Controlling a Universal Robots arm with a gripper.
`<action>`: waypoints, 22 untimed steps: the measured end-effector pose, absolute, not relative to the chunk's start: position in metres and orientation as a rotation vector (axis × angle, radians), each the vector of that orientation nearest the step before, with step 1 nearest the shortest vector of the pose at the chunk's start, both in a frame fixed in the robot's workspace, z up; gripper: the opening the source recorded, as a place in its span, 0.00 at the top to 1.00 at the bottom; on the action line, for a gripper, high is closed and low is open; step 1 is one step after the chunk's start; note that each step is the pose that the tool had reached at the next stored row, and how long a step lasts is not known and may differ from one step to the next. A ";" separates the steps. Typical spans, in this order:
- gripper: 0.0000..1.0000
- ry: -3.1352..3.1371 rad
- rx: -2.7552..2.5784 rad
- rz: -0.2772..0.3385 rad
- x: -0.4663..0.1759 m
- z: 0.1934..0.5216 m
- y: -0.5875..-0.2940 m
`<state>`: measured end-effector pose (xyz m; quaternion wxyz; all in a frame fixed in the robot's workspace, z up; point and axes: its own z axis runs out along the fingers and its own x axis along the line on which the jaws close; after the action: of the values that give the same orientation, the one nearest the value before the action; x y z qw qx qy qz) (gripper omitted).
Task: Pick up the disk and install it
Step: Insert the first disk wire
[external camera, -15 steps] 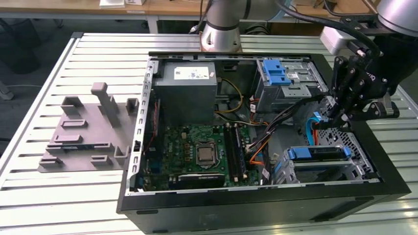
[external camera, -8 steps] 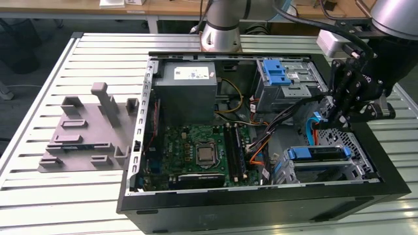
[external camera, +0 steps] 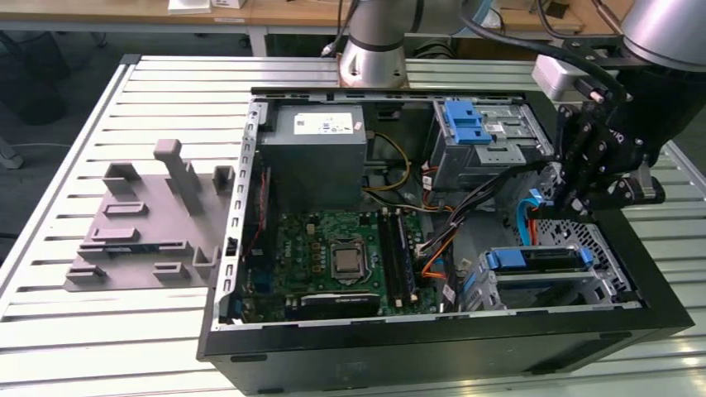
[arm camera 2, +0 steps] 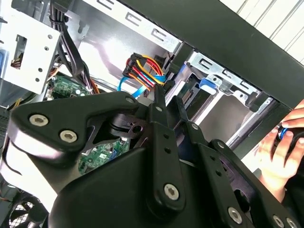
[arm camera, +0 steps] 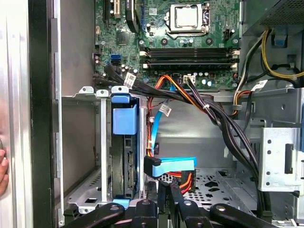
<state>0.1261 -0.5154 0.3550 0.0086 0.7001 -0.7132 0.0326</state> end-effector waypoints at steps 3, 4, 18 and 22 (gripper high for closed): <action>0.75 -2.228 2.187 0.102 0.126 0.359 -0.515; 0.75 -2.228 2.187 0.102 0.126 0.360 -0.515; 0.75 -2.201 2.162 0.157 0.126 0.353 -0.505; 0.75 -2.200 2.162 0.157 0.126 0.352 -0.504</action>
<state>0.1260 -0.5040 0.3520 0.0266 0.6997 -0.7122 0.0509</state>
